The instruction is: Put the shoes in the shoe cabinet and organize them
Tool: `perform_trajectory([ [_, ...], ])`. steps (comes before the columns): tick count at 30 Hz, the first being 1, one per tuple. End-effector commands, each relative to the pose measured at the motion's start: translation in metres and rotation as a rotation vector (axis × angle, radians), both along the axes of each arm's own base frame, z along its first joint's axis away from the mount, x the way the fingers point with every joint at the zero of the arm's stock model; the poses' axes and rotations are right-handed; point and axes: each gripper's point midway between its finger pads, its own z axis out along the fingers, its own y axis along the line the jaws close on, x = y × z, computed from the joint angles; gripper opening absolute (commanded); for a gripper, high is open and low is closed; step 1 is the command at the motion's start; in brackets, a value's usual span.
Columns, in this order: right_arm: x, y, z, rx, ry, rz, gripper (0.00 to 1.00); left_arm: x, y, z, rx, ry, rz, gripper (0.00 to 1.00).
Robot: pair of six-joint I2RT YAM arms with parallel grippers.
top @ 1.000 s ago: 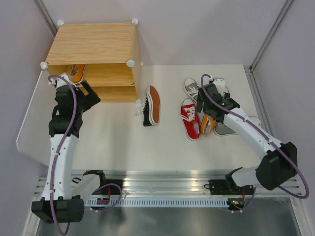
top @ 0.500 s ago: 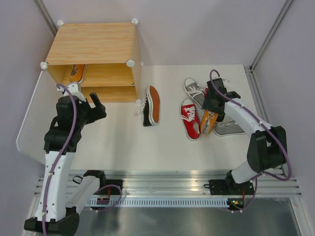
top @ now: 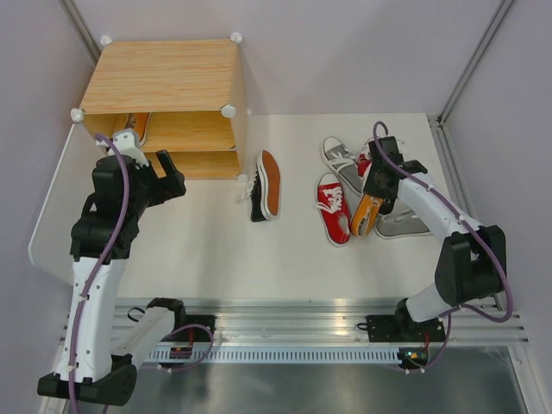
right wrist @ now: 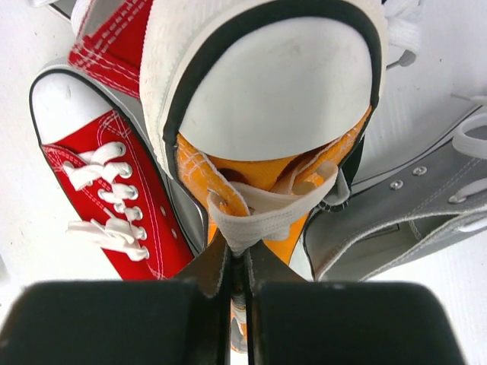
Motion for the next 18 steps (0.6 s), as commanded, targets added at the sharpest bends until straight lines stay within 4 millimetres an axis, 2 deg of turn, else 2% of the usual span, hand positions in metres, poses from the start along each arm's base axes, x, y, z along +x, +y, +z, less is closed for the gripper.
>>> perform_trajectory([
  [1, 0.001, 0.002, 0.046, 0.042, -0.094, 0.007, 0.01, 0.004, 0.003, 0.020, 0.030, -0.042, 0.000, 1.00],
  [5, -0.007, 0.013, 0.075, 0.056, -0.104, 0.032, 0.01, 0.009, 0.001, 0.018, 0.028, -0.031, -0.004, 1.00],
  [8, -0.014, 0.033, 0.090, 0.074, -0.108, 0.072, 0.01, 0.013, -0.001, 0.013, 0.028, -0.018, -0.008, 1.00],
  [9, -0.018, 0.048, 0.092, 0.083, -0.106, 0.099, 0.01, 0.014, -0.001, 0.012, 0.028, -0.015, -0.009, 1.00],
  [11, -0.022, 0.062, 0.100, 0.091, -0.104, 0.126, 0.01, 0.016, -0.004, 0.011, 0.025, -0.012, -0.017, 1.00],
  [14, -0.034, 0.102, 0.101, 0.148, -0.082, 0.198, 0.01, 0.018, -0.007, 0.009, 0.020, -0.007, -0.028, 1.00],
  [15, -0.039, 0.122, 0.094, 0.157, -0.055, 0.238, 0.01, 0.019, -0.008, 0.007, 0.021, -0.001, -0.029, 1.00],
  [17, -0.045, 0.144, 0.085, 0.179, -0.034, 0.256, 0.01, 0.019, -0.009, 0.002, 0.023, 0.011, -0.036, 1.00],
  [18, -0.055, 0.163, 0.078, 0.180, -0.015, 0.298, 0.01, 0.019, -0.010, 0.000, 0.023, 0.014, -0.038, 1.00],
])
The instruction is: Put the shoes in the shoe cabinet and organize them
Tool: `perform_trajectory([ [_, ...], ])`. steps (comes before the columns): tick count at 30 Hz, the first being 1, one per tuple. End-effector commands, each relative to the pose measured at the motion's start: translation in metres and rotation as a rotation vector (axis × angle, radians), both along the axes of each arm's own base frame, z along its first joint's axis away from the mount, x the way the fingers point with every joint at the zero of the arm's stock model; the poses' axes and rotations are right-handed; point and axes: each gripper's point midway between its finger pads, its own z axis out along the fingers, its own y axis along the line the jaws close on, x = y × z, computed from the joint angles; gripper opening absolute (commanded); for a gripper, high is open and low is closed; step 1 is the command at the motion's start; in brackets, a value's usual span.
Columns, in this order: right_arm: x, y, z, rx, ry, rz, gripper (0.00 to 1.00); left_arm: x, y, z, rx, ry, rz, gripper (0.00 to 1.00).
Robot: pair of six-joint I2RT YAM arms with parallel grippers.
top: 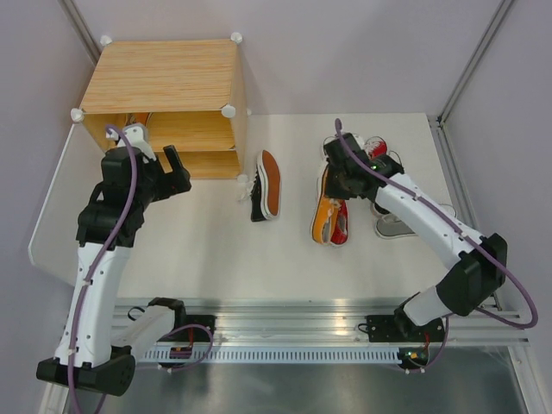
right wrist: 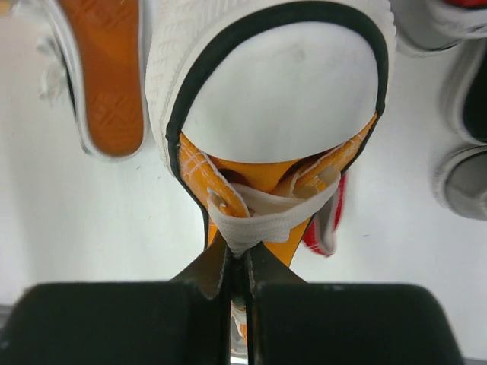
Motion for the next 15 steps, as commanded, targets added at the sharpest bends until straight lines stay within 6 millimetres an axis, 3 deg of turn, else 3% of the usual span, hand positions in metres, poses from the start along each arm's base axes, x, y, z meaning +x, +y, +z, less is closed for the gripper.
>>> perform_trajectory([
  [1, -0.011, 0.050, -0.017, 0.051, 0.061, 0.028, 0.01, 0.003, -0.002, 0.005, 0.017, -0.024, -0.019, 1.00],
  [5, -0.020, 0.090, -0.051, 0.067, 0.103, 0.042, 0.01, 0.001, -0.002, -0.008, 0.022, 0.002, -0.022, 1.00],
  [11, -0.005, 0.112, -0.096, 0.065, 0.153, 0.007, 0.02, -0.006, -0.015, -0.032, 0.008, 0.060, -0.092, 1.00],
  [14, 0.003, 0.118, -0.108, 0.055, 0.159, -0.006, 0.11, -0.010, -0.027, -0.052, -0.016, 0.114, -0.130, 1.00],
  [15, 0.005, 0.119, -0.110, 0.052, 0.158, -0.008, 0.25, -0.012, -0.034, -0.057, -0.026, 0.129, -0.153, 1.00],
])
